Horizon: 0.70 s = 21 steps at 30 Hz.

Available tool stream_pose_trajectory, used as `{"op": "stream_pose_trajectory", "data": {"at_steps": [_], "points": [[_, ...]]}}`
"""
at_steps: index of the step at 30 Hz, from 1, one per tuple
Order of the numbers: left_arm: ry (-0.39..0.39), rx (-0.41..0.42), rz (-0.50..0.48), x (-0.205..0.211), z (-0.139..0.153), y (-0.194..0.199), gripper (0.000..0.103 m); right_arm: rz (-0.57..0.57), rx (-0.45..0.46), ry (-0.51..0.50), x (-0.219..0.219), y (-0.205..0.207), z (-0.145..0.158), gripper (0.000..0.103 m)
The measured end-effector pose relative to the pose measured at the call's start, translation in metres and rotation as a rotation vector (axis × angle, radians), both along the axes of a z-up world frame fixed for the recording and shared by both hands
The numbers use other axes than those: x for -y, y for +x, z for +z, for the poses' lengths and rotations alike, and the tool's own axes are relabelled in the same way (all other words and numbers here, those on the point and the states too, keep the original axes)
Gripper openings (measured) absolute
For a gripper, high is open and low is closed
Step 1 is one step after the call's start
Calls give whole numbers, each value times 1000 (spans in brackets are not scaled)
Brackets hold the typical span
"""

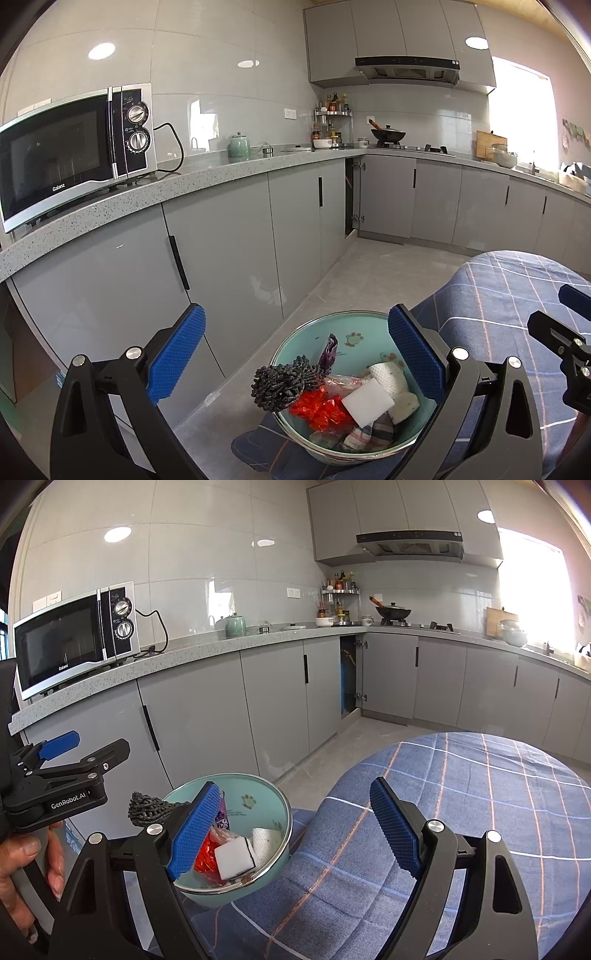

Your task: Collect trash

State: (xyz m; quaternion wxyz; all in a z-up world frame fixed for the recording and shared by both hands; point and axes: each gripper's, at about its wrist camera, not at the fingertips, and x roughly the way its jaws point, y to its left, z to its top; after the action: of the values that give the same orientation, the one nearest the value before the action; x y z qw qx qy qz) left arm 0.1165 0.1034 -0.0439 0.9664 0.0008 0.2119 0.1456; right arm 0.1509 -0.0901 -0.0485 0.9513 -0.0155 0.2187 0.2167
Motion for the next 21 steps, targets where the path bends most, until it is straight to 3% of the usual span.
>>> {"op": "stream_pose_trajectory", "data": {"at_steps": [21], "points": [[43, 31, 36, 3, 2, -1, 98, -1, 13, 11, -1, -4, 2, 82]]}}
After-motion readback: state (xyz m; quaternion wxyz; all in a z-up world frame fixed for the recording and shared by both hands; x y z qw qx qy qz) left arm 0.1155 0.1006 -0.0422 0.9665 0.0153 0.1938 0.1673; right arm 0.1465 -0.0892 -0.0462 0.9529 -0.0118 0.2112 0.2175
